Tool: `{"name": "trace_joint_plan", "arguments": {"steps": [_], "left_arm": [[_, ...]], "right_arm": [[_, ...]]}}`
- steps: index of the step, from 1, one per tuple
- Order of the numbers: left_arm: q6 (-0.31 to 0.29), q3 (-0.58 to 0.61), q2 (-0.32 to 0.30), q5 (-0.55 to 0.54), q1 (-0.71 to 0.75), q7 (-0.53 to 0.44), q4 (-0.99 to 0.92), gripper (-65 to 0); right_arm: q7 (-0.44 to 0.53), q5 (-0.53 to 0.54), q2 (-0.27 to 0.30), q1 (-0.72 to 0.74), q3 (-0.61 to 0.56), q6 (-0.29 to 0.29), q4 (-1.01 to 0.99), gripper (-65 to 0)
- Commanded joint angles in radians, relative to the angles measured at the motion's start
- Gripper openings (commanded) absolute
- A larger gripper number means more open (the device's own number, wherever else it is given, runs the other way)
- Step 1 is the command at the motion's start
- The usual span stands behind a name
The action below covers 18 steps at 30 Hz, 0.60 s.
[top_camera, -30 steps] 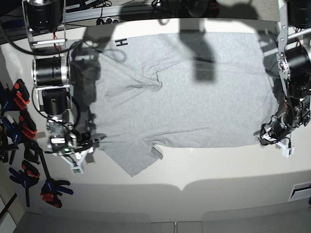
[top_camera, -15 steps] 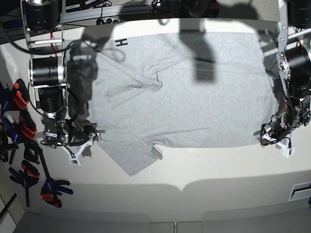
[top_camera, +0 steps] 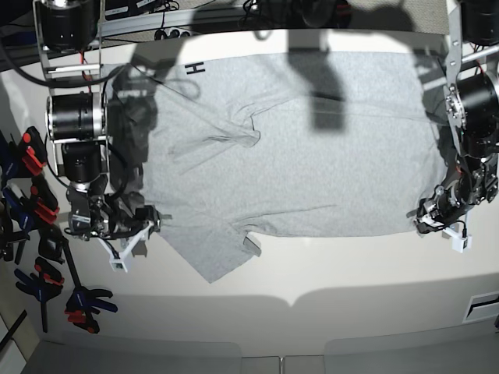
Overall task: Fold the T-shirt properly
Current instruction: 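Hold both hem corners and adjust the grip of both grippers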
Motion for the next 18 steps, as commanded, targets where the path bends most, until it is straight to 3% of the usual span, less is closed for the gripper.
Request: {"name": "trace_joint_plan", "arguments": {"steps": [1,5,12,18], "left_arm": [[-0.012,0.0,-0.016,-0.018,-0.035,-0.02,0.017,-65.0],[-0.012,0.0,-0.016,-0.018,-0.035,-0.02,0.017,-65.0],[-0.012,0.0,-0.016,-0.018,-0.036,-0.021,0.017,-65.0],[-0.012,0.0,-0.016,-0.018,-0.035,-0.019,0.017,-65.0]], "right_arm": [[0.01,0.025,0.008,0.052,0.002,0.011,0.013,-39.0],[0.005,0.051,0.007,0.072,0.002,0.014,0.013,-39.0],[0.0,-0.06,-0.008,-0.01,0.002,0.003,0.013,-39.0],[0.009,-0.006,-0.027,-0.056,0.002,0.01,0.013,-39.0]]}}
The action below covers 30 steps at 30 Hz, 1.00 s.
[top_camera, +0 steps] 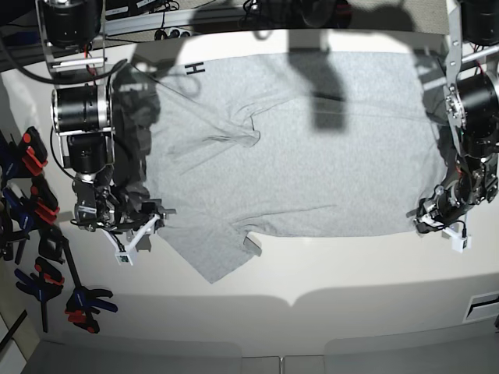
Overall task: Fold the T-shirt properly
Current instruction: 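Hold both hem corners and adjust the grip of both grippers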
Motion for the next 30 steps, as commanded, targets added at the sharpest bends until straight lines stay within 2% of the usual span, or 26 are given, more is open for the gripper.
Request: {"name": "trace_joint_plan", "arguments": {"steps": [1,13,25,27,30], "left_arm": [[-0.012,0.0,-0.016,-0.017,-0.036,-0.019,0.017,-65.0],[-0.012,0.0,-0.016,-0.017,-0.036,-0.021,0.017,-65.0],[-0.012,0.0,-0.016,-0.017,-0.036,-0.019,0.017,-65.0],[-0.012,0.0,-0.016,-0.017,-0.036,-0.019,0.017,-65.0],[-0.012,0.0,-0.016,-0.017,-0.036,-0.019,0.017,-65.0]], "right_arm": [[-0.042,0.011,-0.005,0.013,-0.002,0.007,0.0,-39.0],[-0.091,0.026,-0.014,0.113,-0.002,0.011,0.0,-39.0],[-0.11,0.021,-0.02,0.113,-0.002,0.012,0.0,-39.1],[-0.11,0.017,-0.024,0.107,-0.002,0.011,0.0,-42.0],[-0.114,0.017,-0.024,0.105,-0.002,0.011,0.0,-51.8]]}}
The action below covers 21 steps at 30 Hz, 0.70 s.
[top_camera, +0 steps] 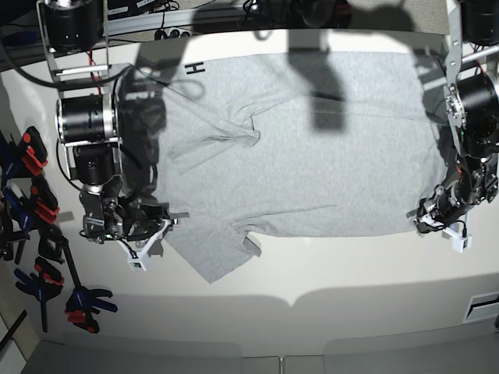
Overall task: Fold the T-shirt properly
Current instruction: 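Hold both hem corners and adjust the grip of both grippers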
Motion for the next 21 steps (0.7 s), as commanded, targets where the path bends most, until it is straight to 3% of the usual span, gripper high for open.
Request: {"name": "trace_joint_plan", "arguments": {"steps": [1,4,11,16,21], "left_arm": [[-0.012,0.0,-0.016,-0.017,-0.035,-0.019,0.017,-65.0],[-0.012,0.0,-0.016,-0.018,-0.036,-0.011,0.017,-65.0],[-0.012,0.0,-0.017,-0.019,-0.036,-0.008,0.018,-65.0],[-0.035,0.0,-0.017,-0.088,-0.035,0.041,0.044,-65.0],[-0.042,0.0,-0.016,-0.084,-0.035,0.041,0.097,-65.0]], "right_arm": [[0.007,-0.002,0.011,0.043,0.002,0.006,0.013,-55.1],[-0.028,-0.047,0.011,0.049,0.002,0.001,0.013,-65.0],[-0.061,-0.101,0.011,0.063,0.002,-0.02,0.013,-65.0],[-0.066,-0.099,0.013,0.074,0.002,-0.019,0.018,-65.0],[-0.055,-0.099,0.013,0.074,0.002,0.012,0.018,-65.0]]}}
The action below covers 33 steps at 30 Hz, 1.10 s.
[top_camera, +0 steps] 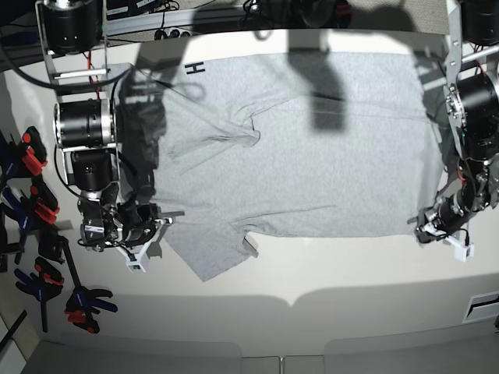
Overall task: Fold the T-shirt properly
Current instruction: 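Hold both hem corners and adjust the grip of both grippers, then lift the hem with both grippers and fold it over toward the collar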
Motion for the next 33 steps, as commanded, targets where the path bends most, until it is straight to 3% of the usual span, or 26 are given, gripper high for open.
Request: {"name": "trace_joint_plan", "arguments": {"steps": [1,22,27,33], "left_arm": [[-0.016,0.0,-0.016,-0.017,-0.035,-0.017,0.025,-65.0],[-0.017,0.0,-0.017,-0.017,0.011,0.002,0.066,-65.0],[-0.081,0.0,-0.017,-0.021,0.118,-0.004,0.216,-65.0],[-0.079,0.0,-0.025,-0.136,0.277,0.052,0.466,-65.0]], "right_arm": [[0.029,0.004,0.011,0.042,0.002,0.01,0.018,-65.0],[0.013,0.004,0.011,0.041,0.002,0.013,0.097,-65.0],[0.01,0.005,0.013,0.034,0.002,0.02,0.106,-65.0],[-0.002,0.045,0.03,-0.014,0.002,0.036,0.212,-65.0]]}}
